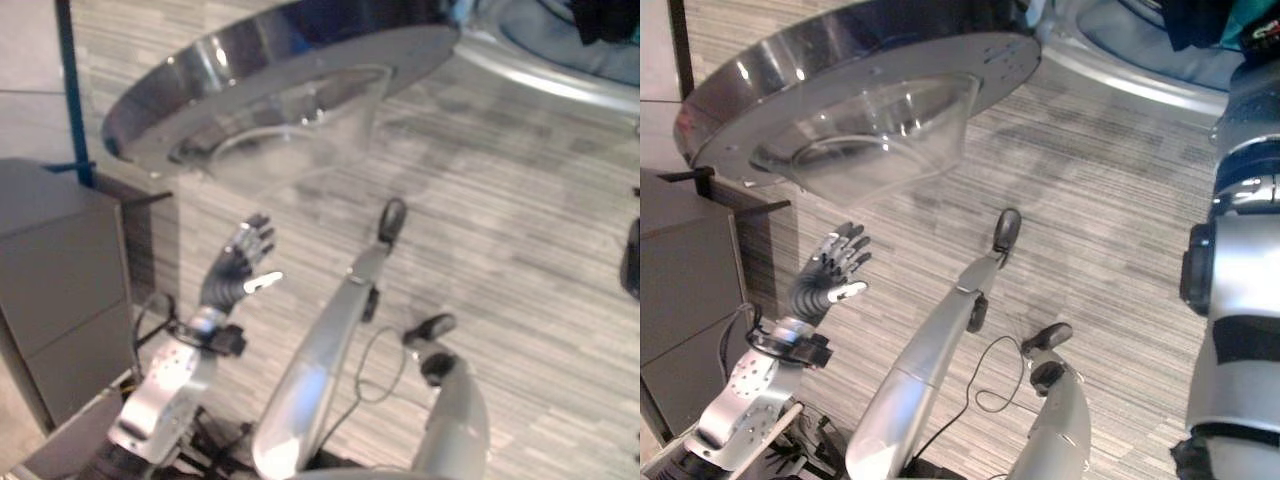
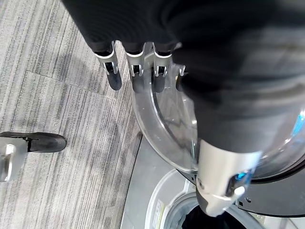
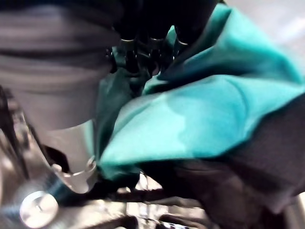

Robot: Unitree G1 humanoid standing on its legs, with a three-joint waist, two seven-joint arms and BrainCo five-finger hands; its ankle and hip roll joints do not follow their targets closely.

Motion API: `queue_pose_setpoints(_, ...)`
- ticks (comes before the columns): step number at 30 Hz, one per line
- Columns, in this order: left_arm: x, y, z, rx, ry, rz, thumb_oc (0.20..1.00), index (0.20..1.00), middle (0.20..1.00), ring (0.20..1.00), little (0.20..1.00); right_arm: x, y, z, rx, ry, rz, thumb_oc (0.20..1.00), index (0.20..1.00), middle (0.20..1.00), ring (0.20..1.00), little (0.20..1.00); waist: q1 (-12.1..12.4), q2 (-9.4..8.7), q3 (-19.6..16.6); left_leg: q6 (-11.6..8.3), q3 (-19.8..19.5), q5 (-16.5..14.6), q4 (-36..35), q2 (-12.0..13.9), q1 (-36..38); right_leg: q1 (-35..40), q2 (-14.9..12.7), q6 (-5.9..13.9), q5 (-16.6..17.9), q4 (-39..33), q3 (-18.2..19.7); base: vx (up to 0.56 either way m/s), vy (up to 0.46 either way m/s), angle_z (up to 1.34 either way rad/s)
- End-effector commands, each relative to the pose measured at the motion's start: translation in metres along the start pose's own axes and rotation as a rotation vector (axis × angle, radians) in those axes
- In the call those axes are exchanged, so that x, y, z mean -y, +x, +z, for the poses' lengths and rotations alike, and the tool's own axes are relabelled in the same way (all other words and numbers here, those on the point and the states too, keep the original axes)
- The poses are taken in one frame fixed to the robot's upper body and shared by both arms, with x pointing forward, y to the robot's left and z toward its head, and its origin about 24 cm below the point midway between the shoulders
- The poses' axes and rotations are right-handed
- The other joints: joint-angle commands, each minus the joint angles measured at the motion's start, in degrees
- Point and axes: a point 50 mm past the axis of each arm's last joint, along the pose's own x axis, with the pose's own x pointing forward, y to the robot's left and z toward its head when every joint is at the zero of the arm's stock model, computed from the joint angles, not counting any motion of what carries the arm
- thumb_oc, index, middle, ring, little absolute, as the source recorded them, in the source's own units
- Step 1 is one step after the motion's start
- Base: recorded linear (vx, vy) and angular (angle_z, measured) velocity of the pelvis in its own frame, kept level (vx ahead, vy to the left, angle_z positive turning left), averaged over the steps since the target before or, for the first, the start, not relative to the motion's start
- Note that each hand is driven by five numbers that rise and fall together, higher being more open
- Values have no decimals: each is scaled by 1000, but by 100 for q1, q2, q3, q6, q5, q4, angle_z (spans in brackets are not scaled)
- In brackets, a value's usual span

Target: Grab the laundry basket,head to the washer,open it,put in the laundry and shut it.

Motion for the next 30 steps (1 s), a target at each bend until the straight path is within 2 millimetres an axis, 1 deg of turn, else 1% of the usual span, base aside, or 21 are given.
queue_pose_setpoints(1,4,0,7,61,-3,-2,1000,1000,1000,1000,1000,-2,-12,-36,-45,-164,108,1000,1000,1000,1000,1000,52,-3,-331,-412,456,-410,226,302,-196,-268,50,-239,672,230,153,-10,6,-5)
queue_pose_setpoints(2,4,0,7,61,-3,-1,1000,1000,1000,1000,1000,-2,-12,-36,-45,-164,108,1000,1000,1000,1000,1000,50,-4,-330,-413,458,-409,225,303,-193,-266,51,-240,672,229,155,-19,15,-7)
queue_pose_setpoints(3,4,1,8,65,-5,-3,1000,1000,1000,1000,1000,-13,-16,-43,-48,-178,149,1000,1000,1000,1000,1000,35,-17,-318,-414,451,-393,188,322,-161,-253,62,-251,673,198,161,-14,12,-8)
queue_pose_setpoints(4,4,1,7,65,-5,-2,1000,1000,1000,1000,1000,-13,-17,-44,-48,-178,149,1000,1000,1000,1000,1000,31,-16,-314,-415,453,-389,181,324,-153,-248,65,-253,677,192,163,-33,23,-15)
queue_pose_setpoints(5,5,2,8,69,-7,-2,1000,1000,1000,1000,1000,-29,-23,-51,-40,-191,220,1000,1000,1000,1000,1000,5,-34,-301,-425,470,-360,125,355,-88,-202,90,-263,688,105,180,-24,8,-17)
queue_pose_setpoints(6,5,2,8,69,-7,0,1000,1000,1000,1000,1000,-30,-24,-52,-40,-193,219,1000,1000,1000,1000,1000,0,-33,-295,-426,474,-353,110,358,-68,-187,94,-264,696,91,184,-52,13,-25)
queue_pose_setpoints(7,6,4,9,77,-2,-1,1000,1000,1000,1000,1000,-61,-39,-57,20,-237,352,1000,1000,1000,1000,1000,-39,-55,-266,-423,500,-307,15,390,-3,-147,138,-265,719,26,206,-41,6,-22)
queue_pose_setpoints(8,5,5,10,84,-1,5,1000,1000,1000,1000,1000,-72,-48,-58,58,-251,406,1000,1000,1000,1000,1000,-69,-64,-252,-426,501,-289,-26,403,40,-125,154,-270,726,-3,223,-41,6,-21)
queue_pose_setpoints(9,5,4,9,83,-1,7,1000,1000,1000,1000,1000,-72,-50,-60,59,-255,404,1000,1000,1000,1000,1000,-72,-63,-250,-427,504,-283,-37,404,57,-113,156,-272,730,-10,225,-32,5,-10)
queue_pose_setpoints(10,5,5,9,90,-3,16,1000,1000,1000,1000,1000,-91,-70,-62,146,-294,506,1000,1000,1000,1000,1000,-133,-91,-236,-435,517,-238,-104,423,131,-48,195,-288,736,-80,243,-26,-1,-7)
queue_pose_setpoints(11,5,5,9,88,-3,17,1000,1000,1000,1000,1000,-91,-73,-64,147,-299,503,1000,1000,1000,1000,1000,-136,-91,-236,-436,518,-231,-116,421,151,-32,196,-290,739,-88,242,-36,-15,-6)
queue_pose_setpoints(12,4,7,8,94,-12,24,1000,1000,1000,1000,1000,-99,-88,-65,221,-366,558,1000,1000,1000,1000,1000,-181,-110,-232,-435,511,-195,-169,427,197,11,226,-306,735,-133,241,-19,-18,-5)
queue_pose_setpoints(16,5,9,11,116,-12,19,1000,1000,1000,1000,1000,-106,-109,-66,336,-475,609,1000,1000,1000,1000,1000,-195,-148,-247,-461,476,-80,-330,438,323,169,312,-355,699,-295,247,-28,-37,-3)
queue_pose_setpoints(20,4,9,16,126,2,1,1000,1000,1000,1000,1000,-104,-133,-73,390,-489,653,1000,1000,1000,1000,1000,-222,-222,-253,-544,421,189,-668,470,551,393,467,-394,697,-555,259,-50,-69,0)
queue_pose_setpoints(21,4,9,16,124,2,1,1000,1000,1000,1000,1000,-103,-133,-74,388,-491,653,1000,1000,1000,1000,1000,-221,-225,-254,-550,419,203,-687,470,569,408,472,-399,701,-567,256,-47,-64,7)
queue_pose_setpoints(22,4,8,16,122,5,-3,1000,1000,1000,1000,1000,-100,-143,-80,382,-493,677,1000,1000,1000,1000,1000,-246,-250,-266,-591,407,298,-820,489,647,445,532,-407,695,-631,264,-46,-60,5)
queue_pose_setpoints(25,2,7,17,121,17,-6,1000,1000,1000,1000,1000,-94,-150,-88,375,-527,697,1000,1000,1000,1000,1000,-268,-293,-309,-666,413,431,-959,517,746,573,617,-430,692,-785,261,-50,-60,-2)
queue_pose_setpoints(27,0,5,16,108,31,0,1000,1000,1000,1000,1000,-86,-164,-103,323,-525,719,1000,1000,1000,1000,1000,-306,-350,-361,-762,399,605,-1208,541,914,746,741,-450,722,-1009,253,-63,-73,-7)
queue_pose_setpoints(28,0,4,16,105,32,1,1000,1000,1000,1000,1000,-85,-165,-104,321,-525,719,1000,1000,1000,1000,1000,-306,-355,-366,-767,397,619,-1231,541,934,763,748,-454,729,-1026,250,-34,-59,-4)
queue_pose_setpoints(29,-1,3,15,100,34,6,1000,1000,1000,1000,1000,-80,-171,-111,295,-528,721,1000,1000,1000,1000,1000,-326,-384,-384,-802,385,681,-1302,557,1000,835,791,-468,733,-1087,251,-44,-75,-2)
queue_pose_setpoints(30,-2,3,14,97,37,12,1000,1000,1000,1000,1000,-69,-183,-126,225,-527,734,1000,1000,1000,1000,1000,-378,-423,-420,-844,385,755,-1411,585,1090,916,859,-483,732,-1162,256,-43,-76,-4)
